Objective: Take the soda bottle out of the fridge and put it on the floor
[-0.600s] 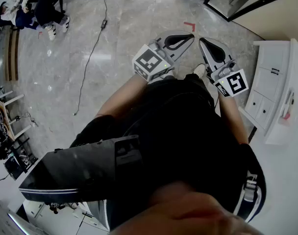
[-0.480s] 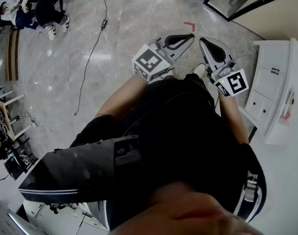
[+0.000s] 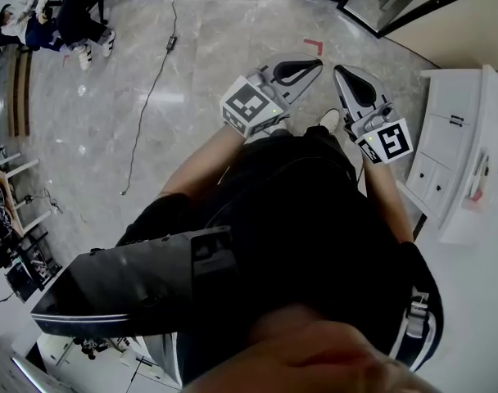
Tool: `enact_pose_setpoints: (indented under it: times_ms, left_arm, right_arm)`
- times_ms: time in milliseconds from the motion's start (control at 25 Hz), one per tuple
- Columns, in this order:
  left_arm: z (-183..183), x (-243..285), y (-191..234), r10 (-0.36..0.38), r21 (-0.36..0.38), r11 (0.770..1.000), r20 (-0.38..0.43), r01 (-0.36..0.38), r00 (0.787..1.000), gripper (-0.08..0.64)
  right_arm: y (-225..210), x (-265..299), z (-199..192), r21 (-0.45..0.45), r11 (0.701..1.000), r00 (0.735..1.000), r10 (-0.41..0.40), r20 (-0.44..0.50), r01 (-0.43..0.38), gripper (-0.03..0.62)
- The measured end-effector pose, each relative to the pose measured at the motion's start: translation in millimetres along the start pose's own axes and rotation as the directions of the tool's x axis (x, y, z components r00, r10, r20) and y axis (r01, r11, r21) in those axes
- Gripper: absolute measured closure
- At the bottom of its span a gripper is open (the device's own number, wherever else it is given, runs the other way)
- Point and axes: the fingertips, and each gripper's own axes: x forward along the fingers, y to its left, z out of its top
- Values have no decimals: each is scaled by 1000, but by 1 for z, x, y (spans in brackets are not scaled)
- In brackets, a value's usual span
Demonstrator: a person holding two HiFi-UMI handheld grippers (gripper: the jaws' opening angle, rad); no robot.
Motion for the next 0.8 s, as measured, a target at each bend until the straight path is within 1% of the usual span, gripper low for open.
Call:
enact_pose_setpoints:
  times_ms: [200, 520, 800]
  left_arm:
    - [3, 17, -6, 8, 5, 1000, 4, -8, 1000, 559]
    - [4, 51, -14, 39, 3, 999, 3, -39, 999, 560]
    - [1, 82, -17, 73, -17, 997, -25, -74, 997, 560]
  right_arm:
    - [-16, -14, 2, 6, 1000, 1000, -4, 3, 4, 578]
    - [-47, -37, 4, 10, 1000, 1000, 14, 3, -14, 578]
    - [-75, -53, 5, 12, 999, 999, 40, 0, -40, 578]
